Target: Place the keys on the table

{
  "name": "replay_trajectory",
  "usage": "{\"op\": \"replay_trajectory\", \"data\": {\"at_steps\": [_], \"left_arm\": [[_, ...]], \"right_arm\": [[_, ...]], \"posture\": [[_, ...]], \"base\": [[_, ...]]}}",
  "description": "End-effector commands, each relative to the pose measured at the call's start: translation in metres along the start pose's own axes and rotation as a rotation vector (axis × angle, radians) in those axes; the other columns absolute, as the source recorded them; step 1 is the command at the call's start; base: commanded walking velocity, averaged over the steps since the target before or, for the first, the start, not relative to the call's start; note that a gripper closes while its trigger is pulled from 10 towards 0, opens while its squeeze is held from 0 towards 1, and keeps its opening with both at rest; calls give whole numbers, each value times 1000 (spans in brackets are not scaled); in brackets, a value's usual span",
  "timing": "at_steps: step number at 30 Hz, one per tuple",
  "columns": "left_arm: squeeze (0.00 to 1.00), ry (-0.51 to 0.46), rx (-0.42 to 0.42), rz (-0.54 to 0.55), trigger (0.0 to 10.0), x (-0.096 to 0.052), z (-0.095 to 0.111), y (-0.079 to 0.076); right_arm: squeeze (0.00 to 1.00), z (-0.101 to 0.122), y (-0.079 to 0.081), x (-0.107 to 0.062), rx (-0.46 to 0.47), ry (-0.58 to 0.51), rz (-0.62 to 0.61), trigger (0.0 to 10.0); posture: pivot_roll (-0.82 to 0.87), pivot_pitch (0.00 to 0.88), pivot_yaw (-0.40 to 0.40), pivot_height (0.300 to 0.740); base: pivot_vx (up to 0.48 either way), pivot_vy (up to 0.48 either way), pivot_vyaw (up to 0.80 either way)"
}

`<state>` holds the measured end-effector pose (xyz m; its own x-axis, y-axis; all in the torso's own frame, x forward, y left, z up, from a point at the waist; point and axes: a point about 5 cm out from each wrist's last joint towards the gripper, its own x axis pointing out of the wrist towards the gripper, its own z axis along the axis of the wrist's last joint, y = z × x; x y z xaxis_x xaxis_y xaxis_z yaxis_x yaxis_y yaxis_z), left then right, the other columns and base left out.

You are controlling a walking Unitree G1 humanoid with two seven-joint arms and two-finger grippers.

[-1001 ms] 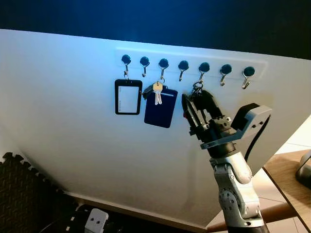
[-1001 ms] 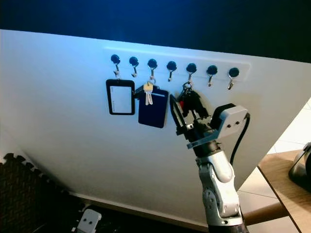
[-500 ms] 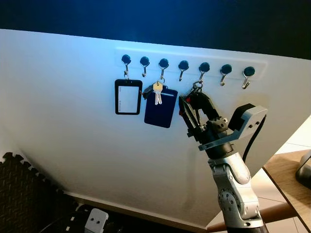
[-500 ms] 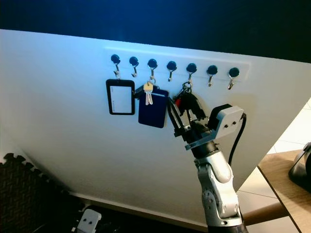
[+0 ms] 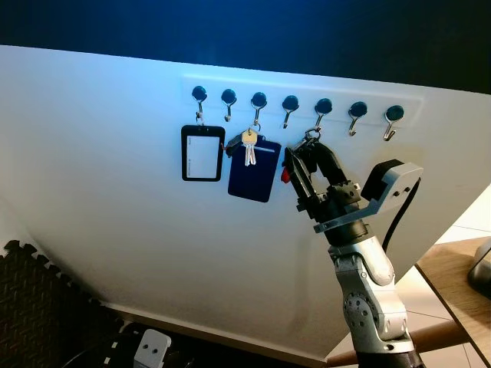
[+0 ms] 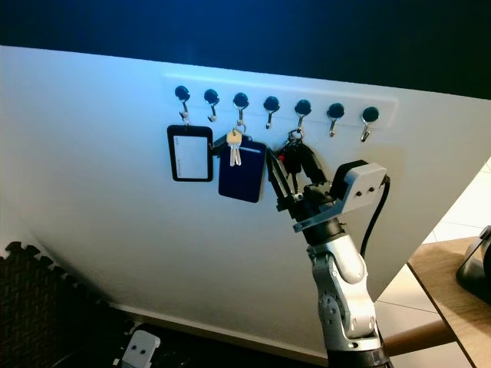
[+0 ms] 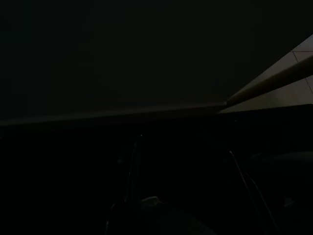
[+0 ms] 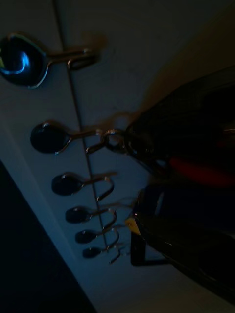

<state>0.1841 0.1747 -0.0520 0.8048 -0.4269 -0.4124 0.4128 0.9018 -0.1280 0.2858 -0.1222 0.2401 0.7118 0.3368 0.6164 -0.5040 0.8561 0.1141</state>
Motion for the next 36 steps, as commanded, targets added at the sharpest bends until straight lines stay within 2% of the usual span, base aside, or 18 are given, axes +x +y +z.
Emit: {"op": "replay_trajectory", "data": {"at_steps": [1, 13, 17, 26, 36], "left_arm": [[0, 21, 4, -3, 10000, -3, -4, 0], [0, 25, 19, -17, 10000, -4, -5, 0], [0, 24, 19, -17, 10000, -5, -5, 0], [0, 23, 16, -12, 10000, -6, -5, 1], [0, 19, 14, -11, 10000, -5, -4, 2]], "right_arm": [[0, -2, 2, 1, 20, 10, 22, 10000], [0, 1, 20, 1, 98, -13, 152, 10000], [0, 2, 21, 2, 101, -19, 154, 10000], [0, 11, 6, 11, 128, -92, 58, 10000], [0, 15, 11, 15, 171, -121, 95, 10000]], "posture": [[82, 113, -37, 740], [85, 113, -31, 740], [86, 114, -31, 740], [89, 123, -29, 740], [90, 129, -31, 740]], "base": [[0, 0, 0], [0, 0, 0], [0, 0, 0], [0, 0, 0], [0, 0, 0]]}}
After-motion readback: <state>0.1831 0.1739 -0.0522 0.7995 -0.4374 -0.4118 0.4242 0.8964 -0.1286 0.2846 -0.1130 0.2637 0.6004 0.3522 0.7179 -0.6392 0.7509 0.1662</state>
